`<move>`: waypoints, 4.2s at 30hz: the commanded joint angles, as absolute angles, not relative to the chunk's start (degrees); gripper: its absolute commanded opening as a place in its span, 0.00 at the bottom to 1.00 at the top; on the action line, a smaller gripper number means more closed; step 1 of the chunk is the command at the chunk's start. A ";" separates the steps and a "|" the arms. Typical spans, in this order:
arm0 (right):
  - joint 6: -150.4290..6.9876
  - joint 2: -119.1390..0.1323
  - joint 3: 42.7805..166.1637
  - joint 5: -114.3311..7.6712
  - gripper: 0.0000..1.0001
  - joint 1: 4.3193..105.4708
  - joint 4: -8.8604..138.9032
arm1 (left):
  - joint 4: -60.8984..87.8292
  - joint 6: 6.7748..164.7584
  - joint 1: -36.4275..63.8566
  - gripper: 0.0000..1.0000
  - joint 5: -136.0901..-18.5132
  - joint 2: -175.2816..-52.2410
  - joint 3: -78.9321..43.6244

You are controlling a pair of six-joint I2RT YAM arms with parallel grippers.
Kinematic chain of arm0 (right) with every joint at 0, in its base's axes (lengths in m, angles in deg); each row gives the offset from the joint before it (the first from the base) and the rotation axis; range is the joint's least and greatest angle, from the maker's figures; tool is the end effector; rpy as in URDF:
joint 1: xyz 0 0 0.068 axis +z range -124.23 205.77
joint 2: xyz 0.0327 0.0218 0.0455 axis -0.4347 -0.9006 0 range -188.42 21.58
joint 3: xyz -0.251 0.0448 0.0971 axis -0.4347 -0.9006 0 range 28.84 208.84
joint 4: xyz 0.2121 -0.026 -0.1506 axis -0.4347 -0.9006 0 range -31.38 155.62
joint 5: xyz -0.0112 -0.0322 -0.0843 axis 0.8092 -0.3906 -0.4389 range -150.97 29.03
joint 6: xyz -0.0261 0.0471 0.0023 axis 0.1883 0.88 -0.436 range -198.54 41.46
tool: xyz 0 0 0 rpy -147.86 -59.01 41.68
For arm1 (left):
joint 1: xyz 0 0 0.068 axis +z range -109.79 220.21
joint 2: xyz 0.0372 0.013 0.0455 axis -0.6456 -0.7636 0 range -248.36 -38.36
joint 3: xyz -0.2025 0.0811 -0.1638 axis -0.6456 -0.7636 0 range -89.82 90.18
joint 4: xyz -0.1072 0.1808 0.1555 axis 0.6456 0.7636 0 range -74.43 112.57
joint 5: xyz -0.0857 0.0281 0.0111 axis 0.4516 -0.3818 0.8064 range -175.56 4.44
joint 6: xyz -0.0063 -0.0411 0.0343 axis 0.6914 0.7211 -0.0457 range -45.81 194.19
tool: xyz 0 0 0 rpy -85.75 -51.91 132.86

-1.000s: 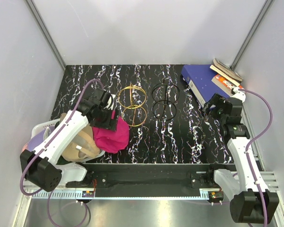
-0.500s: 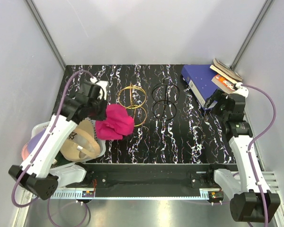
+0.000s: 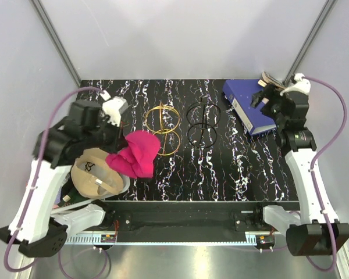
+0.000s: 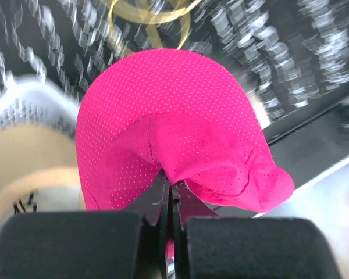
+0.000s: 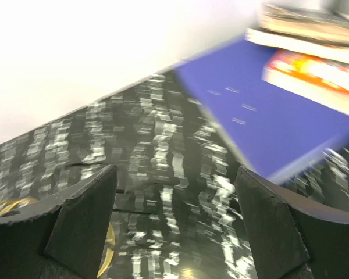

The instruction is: Stack the hats

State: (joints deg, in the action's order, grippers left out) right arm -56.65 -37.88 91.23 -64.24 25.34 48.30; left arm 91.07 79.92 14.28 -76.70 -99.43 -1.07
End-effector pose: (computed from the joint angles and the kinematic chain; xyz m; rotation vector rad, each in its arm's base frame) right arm 0.2334 -0.0038 0.3861 0.3929 1.7839 0.2127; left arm 0.1368 -0.0724 0.4306 0.4994 2.3878 -0.4385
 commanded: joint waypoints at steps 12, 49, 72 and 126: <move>-44.19 -51.18 113.82 -34.20 0.90 40.52 55.86 | 72.88 72.43 11.39 0.00 -53.48 -109.53 19.95; -13.23 -55.16 104.25 -12.80 0.00 40.45 79.07 | 61.71 65.66 4.09 0.25 -63.57 -124.58 26.81; -24.39 -52.95 96.86 -18.61 0.00 29.55 78.01 | 55.21 73.30 8.92 0.99 -77.93 -116.93 10.20; -33.18 -63.32 81.22 -17.11 0.04 19.62 80.82 | 40.09 88.16 8.13 0.99 -63.42 -140.83 9.58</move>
